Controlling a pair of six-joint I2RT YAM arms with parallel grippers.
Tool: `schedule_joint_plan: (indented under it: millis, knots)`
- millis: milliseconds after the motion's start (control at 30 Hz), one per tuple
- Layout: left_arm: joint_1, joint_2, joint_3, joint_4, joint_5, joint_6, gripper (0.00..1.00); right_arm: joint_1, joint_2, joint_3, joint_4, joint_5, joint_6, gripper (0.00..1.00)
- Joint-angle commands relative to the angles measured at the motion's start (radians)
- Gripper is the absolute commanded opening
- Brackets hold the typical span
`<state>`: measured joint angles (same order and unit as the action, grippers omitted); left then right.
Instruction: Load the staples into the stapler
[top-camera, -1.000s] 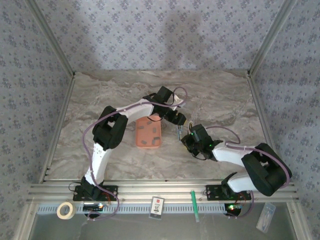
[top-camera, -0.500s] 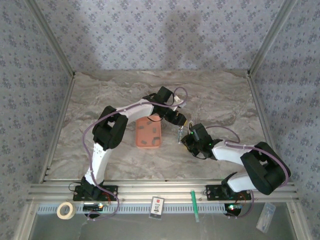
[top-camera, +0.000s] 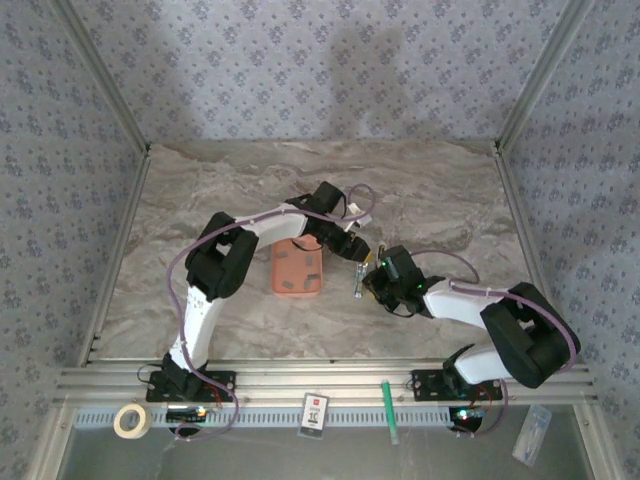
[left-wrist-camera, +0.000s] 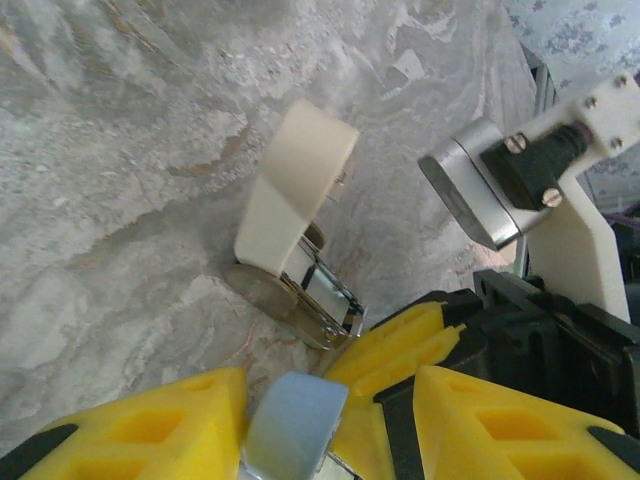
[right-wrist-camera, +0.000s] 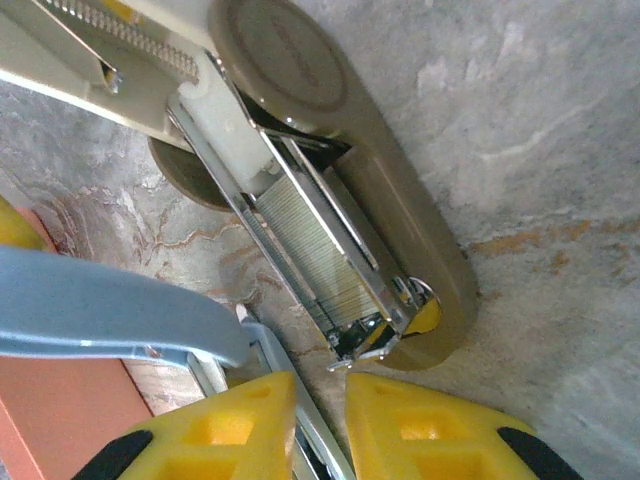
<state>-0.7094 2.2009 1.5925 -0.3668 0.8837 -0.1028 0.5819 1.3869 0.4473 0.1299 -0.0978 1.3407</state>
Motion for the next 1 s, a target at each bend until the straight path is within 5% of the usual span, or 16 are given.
schedule_joint_plan:
  millis: [0,267,633,967]
  knots:
    - [-0.018,-0.062,-0.012,-0.019,0.066,0.059,0.47,-0.017,0.061,0.011,-0.027,0.06,-0.033,0.23]
    - [-0.025,-0.086,-0.03,-0.03,0.039,0.084,0.45,-0.014,0.075,0.032,-0.036,0.043,-0.064,0.22]
    - [-0.009,-0.213,-0.107,0.021,-0.233,-0.06,0.58,-0.022,-0.091,0.104,-0.242,-0.005,-0.245,0.31]
    - [-0.059,-0.421,-0.327,0.046,-0.314,-0.073,0.44,-0.105,-0.132,0.267,-0.435,-0.133,-0.541,0.37]
